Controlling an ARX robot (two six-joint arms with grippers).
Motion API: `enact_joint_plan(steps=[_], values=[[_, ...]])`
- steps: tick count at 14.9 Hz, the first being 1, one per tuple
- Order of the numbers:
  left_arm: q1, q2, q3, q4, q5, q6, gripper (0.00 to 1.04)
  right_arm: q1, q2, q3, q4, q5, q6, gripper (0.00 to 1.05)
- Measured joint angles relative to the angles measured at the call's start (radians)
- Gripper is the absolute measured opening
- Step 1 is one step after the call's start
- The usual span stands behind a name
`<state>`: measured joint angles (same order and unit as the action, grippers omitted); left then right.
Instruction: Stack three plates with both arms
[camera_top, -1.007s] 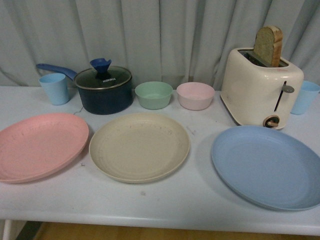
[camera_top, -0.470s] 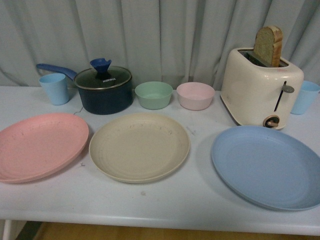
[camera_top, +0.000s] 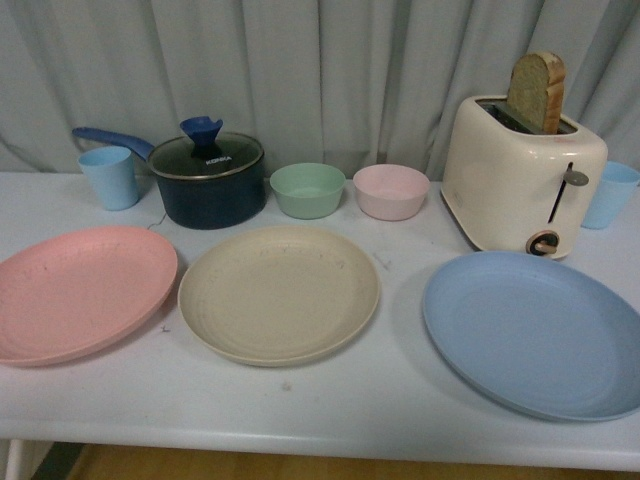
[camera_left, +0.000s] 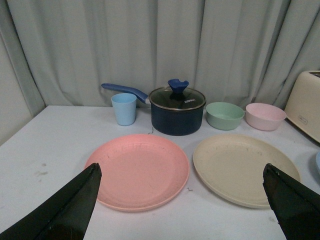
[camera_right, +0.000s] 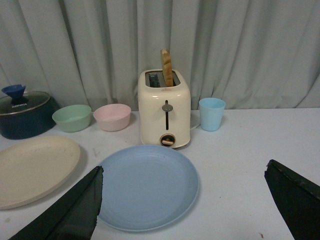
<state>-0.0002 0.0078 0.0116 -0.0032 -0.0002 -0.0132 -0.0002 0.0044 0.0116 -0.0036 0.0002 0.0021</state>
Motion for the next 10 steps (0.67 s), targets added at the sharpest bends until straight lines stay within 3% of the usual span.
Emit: enact_joint_plan(steps=[10], values=[[0.0,0.0,0.0,0.0,0.0,0.0,0.98,0.0,0.0,0.0,0.0,0.0,0.0,0.98]])
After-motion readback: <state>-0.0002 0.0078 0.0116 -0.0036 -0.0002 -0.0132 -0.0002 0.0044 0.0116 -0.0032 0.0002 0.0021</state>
